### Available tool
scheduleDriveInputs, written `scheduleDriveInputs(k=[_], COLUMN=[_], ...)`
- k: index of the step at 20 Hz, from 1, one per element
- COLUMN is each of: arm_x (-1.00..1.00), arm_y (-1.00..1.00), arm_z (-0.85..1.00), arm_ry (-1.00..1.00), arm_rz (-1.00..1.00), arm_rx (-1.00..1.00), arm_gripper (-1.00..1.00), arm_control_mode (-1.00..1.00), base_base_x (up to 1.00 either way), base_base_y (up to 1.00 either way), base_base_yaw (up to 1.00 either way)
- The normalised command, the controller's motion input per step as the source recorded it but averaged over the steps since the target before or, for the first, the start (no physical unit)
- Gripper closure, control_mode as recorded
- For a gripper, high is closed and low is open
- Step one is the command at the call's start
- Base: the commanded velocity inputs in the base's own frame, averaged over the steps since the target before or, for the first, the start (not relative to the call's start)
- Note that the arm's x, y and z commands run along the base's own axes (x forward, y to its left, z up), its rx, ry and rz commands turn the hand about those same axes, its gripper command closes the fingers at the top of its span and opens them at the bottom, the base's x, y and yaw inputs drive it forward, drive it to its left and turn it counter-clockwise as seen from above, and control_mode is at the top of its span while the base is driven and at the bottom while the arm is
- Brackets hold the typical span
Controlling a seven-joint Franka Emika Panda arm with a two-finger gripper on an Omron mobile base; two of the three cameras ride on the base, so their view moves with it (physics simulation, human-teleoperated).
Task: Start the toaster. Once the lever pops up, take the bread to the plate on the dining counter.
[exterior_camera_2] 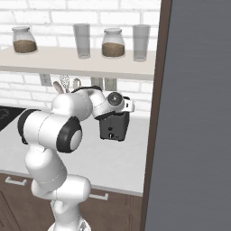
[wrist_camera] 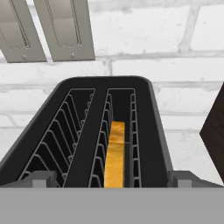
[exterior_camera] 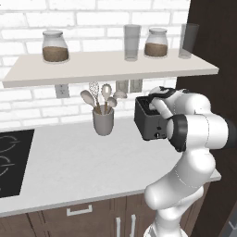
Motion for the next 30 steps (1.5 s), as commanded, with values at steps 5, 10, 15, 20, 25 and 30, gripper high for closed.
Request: scheduleDriveInputs(k=[5, 10, 15, 20, 25, 30], arm_x=[0.0, 0.0, 0.0, 0.0, 0.0, 0.0], arm_y=[0.0, 0.0, 0.0, 0.0, 0.0, 0.0], arm_z=[0.0, 0.0, 0.0, 0.0, 0.0, 0.0], arm_ry=[0.0, 0.0, 0.0, 0.0, 0.0, 0.0], arm_rz=[0.0, 0.0, 0.0, 0.0, 0.0, 0.0], arm_rx=[0.0, 0.0, 0.0, 0.0, 0.0, 0.0], arm_gripper=[-1.0, -1.0, -1.0, -1.0, -1.0, -1.0], arm_control_mode=[-1.0, -1.0, -1.0, -1.0, -1.0, -1.0], base_base_x=[0.0, 0.0, 0.0, 0.0, 0.0, 0.0], base_base_y=[0.0, 0.0, 0.0, 0.0, 0.0, 0.0], base_base_yaw=[0.0, 0.0, 0.0, 0.0, 0.0, 0.0])
